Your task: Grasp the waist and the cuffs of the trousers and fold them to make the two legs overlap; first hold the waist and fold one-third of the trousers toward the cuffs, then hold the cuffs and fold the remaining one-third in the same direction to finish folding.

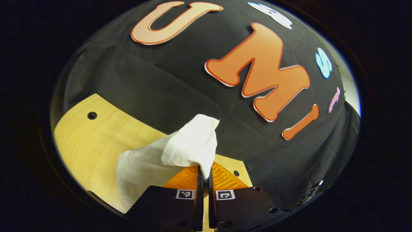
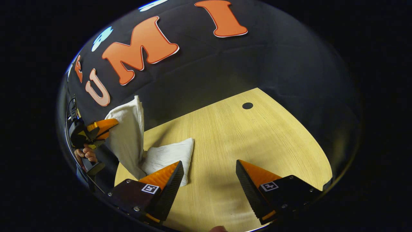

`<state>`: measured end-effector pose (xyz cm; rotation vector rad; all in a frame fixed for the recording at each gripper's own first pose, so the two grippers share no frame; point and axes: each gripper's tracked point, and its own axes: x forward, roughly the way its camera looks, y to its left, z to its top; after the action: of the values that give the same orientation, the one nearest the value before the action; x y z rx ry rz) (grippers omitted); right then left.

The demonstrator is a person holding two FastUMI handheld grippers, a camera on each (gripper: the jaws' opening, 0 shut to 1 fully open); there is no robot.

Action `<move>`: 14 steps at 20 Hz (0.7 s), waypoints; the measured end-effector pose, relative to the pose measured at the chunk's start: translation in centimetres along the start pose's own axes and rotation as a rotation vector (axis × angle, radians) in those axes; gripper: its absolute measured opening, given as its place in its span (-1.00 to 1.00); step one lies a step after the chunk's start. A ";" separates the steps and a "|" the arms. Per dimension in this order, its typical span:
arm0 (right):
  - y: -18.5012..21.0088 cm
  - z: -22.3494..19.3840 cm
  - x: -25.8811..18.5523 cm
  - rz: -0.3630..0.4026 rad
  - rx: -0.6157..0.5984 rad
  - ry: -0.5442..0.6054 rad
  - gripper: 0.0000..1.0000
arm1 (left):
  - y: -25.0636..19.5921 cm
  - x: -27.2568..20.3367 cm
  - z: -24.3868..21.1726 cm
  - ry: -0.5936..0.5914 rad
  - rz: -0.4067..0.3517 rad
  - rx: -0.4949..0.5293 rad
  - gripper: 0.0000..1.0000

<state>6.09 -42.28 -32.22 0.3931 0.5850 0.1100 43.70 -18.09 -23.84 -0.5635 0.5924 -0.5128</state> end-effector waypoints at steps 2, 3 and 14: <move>-0.5 0.0 0.1 0.007 -0.001 0.001 0.96 | -1.4 0.7 -3.4 0.058 -0.010 0.053 -0.80; -0.6 0.1 0.0 0.014 -0.003 0.000 0.96 | -2.4 0.9 -5.4 0.105 -0.033 0.083 -0.85; 1.6 2.8 -0.7 0.051 -0.097 -0.102 0.96 | -5.2 -5.9 -8.9 0.179 -0.047 0.533 0.86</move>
<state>7.10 -41.88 -29.09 0.3179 0.4669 0.1650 32.31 -21.44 -24.58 -0.0247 0.5831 -0.7394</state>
